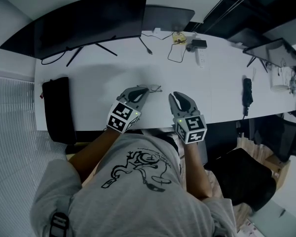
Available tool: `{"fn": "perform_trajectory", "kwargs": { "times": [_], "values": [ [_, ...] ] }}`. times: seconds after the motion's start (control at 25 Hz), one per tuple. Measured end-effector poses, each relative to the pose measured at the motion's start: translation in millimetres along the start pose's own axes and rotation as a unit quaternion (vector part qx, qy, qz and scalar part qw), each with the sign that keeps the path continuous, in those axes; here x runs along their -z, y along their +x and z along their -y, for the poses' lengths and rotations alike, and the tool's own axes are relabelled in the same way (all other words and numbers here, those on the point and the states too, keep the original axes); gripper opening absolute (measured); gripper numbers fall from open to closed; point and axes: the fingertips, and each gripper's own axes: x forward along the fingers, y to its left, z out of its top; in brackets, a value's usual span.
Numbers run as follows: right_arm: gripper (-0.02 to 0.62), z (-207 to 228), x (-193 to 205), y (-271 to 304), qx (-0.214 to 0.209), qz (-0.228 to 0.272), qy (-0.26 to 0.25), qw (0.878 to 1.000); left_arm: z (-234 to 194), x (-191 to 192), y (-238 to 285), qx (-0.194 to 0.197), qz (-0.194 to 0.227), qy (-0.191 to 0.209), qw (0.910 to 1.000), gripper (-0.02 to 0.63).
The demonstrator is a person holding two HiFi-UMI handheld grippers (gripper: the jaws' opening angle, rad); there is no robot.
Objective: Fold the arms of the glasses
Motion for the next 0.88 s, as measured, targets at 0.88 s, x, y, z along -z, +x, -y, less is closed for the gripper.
{"fn": "perform_trajectory", "kwargs": {
  "times": [0.88],
  "values": [
    [0.026, -49, -92, -62, -0.044, 0.079, -0.018, 0.996, 33, -83, -62, 0.023, 0.087, -0.003, 0.9959, 0.020]
  ]
}}
